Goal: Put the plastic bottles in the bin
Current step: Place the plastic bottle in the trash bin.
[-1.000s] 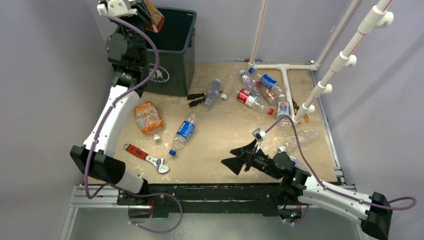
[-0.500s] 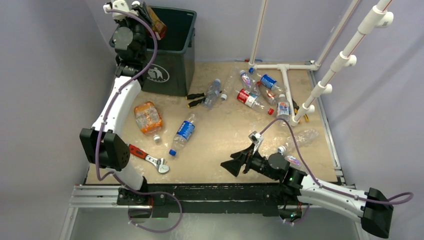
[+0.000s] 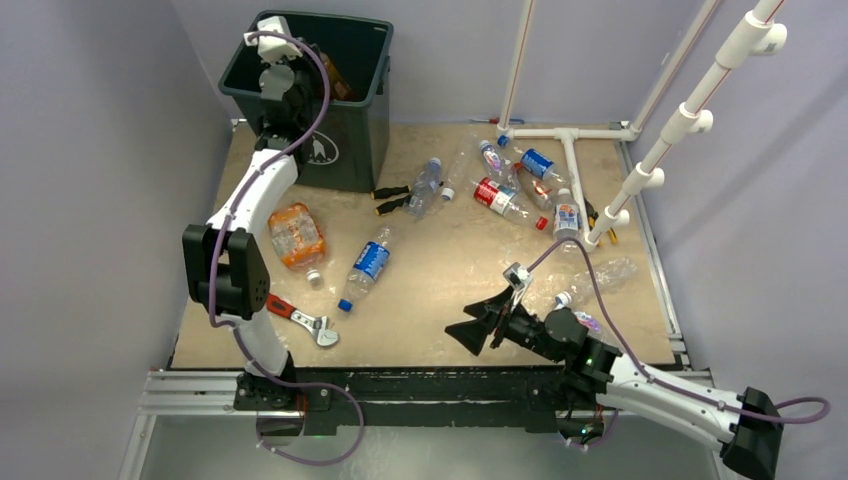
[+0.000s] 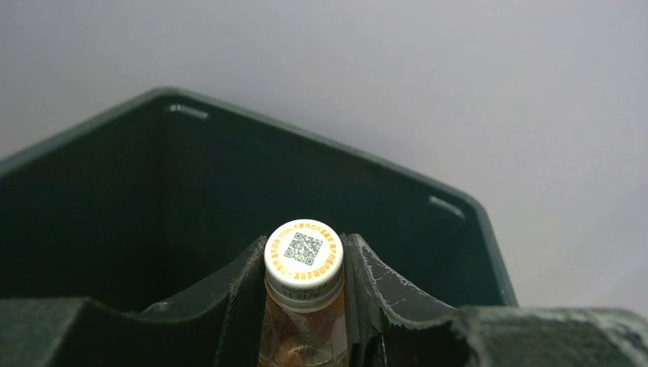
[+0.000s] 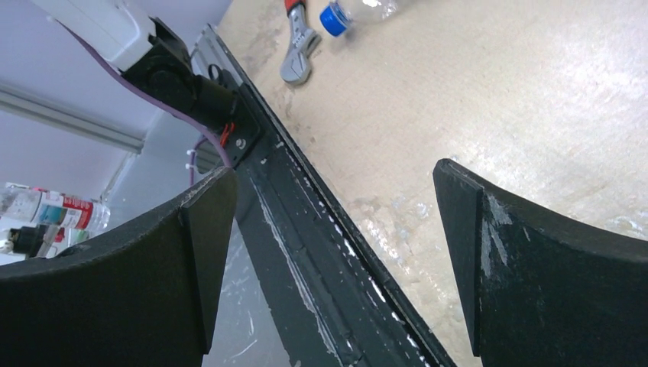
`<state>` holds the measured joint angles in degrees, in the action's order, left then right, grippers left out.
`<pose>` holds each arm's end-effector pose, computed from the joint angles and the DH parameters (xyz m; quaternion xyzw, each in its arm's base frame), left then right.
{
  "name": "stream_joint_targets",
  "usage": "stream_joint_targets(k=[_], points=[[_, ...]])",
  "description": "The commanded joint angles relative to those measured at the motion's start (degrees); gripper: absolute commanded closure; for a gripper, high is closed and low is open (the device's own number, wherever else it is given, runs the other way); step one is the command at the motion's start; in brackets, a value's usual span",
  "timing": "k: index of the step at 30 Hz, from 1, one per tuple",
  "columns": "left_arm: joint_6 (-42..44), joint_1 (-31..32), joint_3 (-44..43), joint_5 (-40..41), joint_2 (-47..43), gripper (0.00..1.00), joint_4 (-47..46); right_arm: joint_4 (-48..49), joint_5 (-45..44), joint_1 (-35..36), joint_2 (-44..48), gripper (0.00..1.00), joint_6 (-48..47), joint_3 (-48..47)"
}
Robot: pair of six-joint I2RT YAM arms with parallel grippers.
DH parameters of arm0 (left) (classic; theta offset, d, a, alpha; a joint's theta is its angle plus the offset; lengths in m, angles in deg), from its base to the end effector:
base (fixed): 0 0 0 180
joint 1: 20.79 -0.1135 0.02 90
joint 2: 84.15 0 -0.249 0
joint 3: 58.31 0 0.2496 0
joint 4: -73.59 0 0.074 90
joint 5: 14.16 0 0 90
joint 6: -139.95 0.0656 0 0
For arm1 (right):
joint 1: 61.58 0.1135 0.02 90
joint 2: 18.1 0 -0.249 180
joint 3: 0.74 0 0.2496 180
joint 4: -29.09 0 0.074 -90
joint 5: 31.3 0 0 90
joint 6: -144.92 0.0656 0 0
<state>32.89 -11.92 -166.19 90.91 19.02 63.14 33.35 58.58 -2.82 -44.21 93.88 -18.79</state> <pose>0.4552 -0.0538 0.4124 -0.1469 0.5934 -0.0990 0.7852 0.0949 0.1563 0.1788 -0.1248 0.7194 0.5141 0.4501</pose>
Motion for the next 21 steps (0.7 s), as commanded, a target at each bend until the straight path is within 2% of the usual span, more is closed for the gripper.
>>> stream_joint_targets(k=[1, 6, 8, 11, 13, 14, 16, 18, 19, 21], points=[[-1.86, -0.25, 1.18, 0.03, -0.52, 1.00, 0.20, -1.56, 0.45, 0.04, 1.47, 0.01, -2.31, -1.64], [-2.28, -0.21, -0.48, -1.13, 0.58, 1.00, 5.40, -1.84, 0.30, 0.04, -0.20, 0.01, -2.92, -2.31], [-3.40, -0.16, -1.88, -2.02, 1.35, 0.96, 8.60, -1.64, 0.43, 0.04, -1.22, 0.01, -3.30, -2.82], [-4.31, -0.16, -1.12, -2.02, 1.12, 0.95, 9.33, -2.44, 0.30, 0.04, -2.48, 0.01, -4.04, -3.90], [-4.77, -0.16, -0.27, -1.63, 0.46, 0.89, 9.24, -2.66, 0.30, 0.04, -2.57, 0.01, -4.15, -3.96], [-4.74, -0.16, -0.09, -1.73, 0.02, 0.77, 9.29, -2.74, 0.30, 0.04, -2.29, 0.01, -4.15, -3.89], [-4.89, -0.16, -0.38, -1.40, -1.03, 0.41, 9.83, -3.34, 0.30, 0.04, -1.40, 0.01, -4.18, -3.90], [-6.60, -0.08, -1.99, 0.16, -2.50, 0.16, 12.39, -3.95, -1.28, 0.04, -0.36, 0.01, -4.16, -3.94], [-7.67, -0.07, -2.53, 1.05, -3.65, 0.11, 13.49, -4.12, -2.03, 0.04, 0.13, 0.01, -3.99, -3.97], [-9.32, -0.05, -2.08, 2.66, -7.01, 0.07, 14.18, -4.89, -2.85, 0.04, 0.68, 0.01, -3.06, -4.10]])
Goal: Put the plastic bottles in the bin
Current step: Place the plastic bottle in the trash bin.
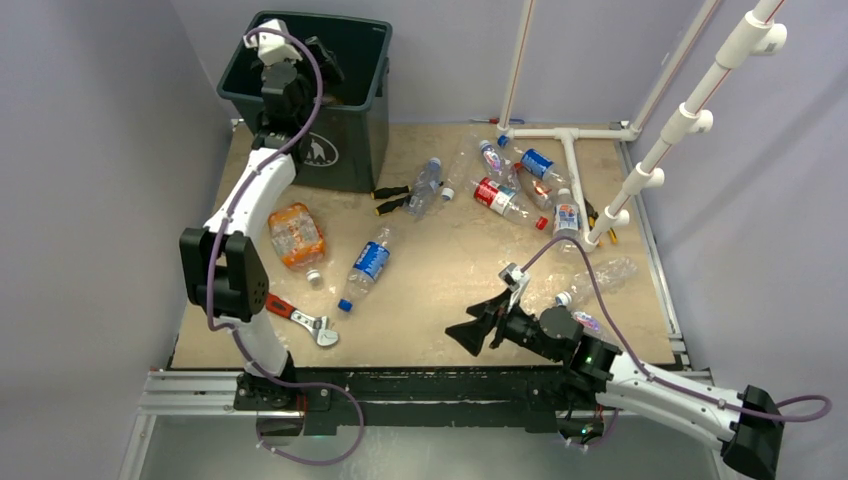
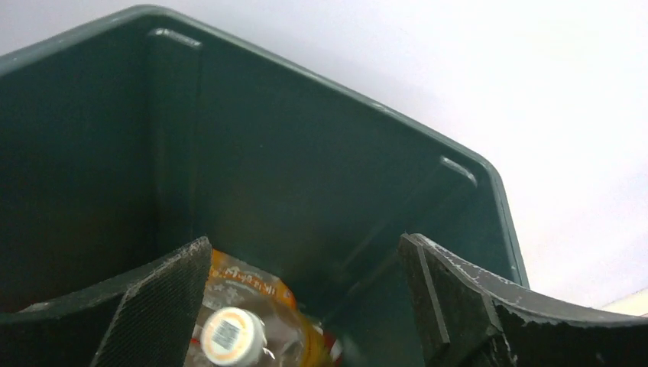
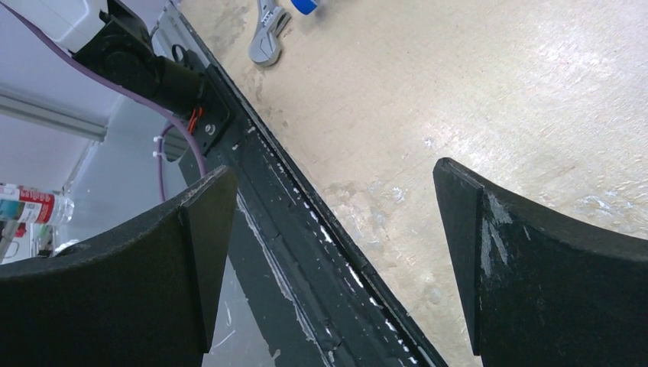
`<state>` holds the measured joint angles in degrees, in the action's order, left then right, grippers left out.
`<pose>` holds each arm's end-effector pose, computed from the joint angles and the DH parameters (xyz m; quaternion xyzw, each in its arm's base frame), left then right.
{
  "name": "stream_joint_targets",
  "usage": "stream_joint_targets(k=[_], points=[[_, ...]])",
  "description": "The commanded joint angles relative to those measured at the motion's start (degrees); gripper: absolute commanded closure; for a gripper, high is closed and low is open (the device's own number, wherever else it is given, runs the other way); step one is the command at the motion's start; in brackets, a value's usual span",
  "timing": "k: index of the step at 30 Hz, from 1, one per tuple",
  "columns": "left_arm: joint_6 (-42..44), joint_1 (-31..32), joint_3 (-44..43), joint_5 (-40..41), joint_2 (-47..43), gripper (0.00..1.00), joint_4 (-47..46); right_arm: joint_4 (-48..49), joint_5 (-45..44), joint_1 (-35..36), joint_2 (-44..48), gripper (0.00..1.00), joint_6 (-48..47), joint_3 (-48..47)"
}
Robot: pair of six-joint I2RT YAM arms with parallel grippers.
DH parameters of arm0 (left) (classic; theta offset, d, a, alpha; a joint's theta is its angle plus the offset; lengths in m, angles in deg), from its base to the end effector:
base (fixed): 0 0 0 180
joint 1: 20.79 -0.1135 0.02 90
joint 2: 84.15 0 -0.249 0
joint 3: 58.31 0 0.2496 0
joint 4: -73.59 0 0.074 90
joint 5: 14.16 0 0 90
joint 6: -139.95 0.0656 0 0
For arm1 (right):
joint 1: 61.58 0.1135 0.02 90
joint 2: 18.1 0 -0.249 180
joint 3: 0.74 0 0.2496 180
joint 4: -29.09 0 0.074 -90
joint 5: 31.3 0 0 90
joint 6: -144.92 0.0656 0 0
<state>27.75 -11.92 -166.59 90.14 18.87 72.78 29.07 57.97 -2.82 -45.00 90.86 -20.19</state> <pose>0.4584 -0.0551 0.3935 -0.1689 0.6483 -0.1174 0.7331 0.0961 0.1568 0.1756 -0.1446 0.7376 0.4818 0.4504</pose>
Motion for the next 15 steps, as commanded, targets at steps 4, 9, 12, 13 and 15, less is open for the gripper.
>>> stream_joint_targets(k=[4, 9, 12, 13, 15], points=[[-6.87, -0.07, 2.00, 6.64, -16.67, 0.04, 7.07, -1.36, -4.16, 0.04, 1.87, 0.01, 4.95, -2.68], [-10.48, -0.16, 10.50, 13.17, -30.68, 0.01, 17.70, 5.78, -5.60, -0.02, 2.42, 0.01, 8.28, -0.02], [-8.78, -0.16, 16.16, 15.73, -38.77, 0.01, 15.94, 7.46, -7.88, -0.05, 0.08, 0.01, 7.93, -0.31], [-7.69, -0.16, 17.51, 15.50, -40.67, 0.01, 13.36, 7.83, -8.30, -0.05, -1.19, 0.01, 7.42, -0.64], [-7.65, -0.15, 16.76, 14.96, -42.87, 0.01, 16.46, 9.21, -6.69, -0.07, -3.84, 0.01, 5.66, -1.37]])
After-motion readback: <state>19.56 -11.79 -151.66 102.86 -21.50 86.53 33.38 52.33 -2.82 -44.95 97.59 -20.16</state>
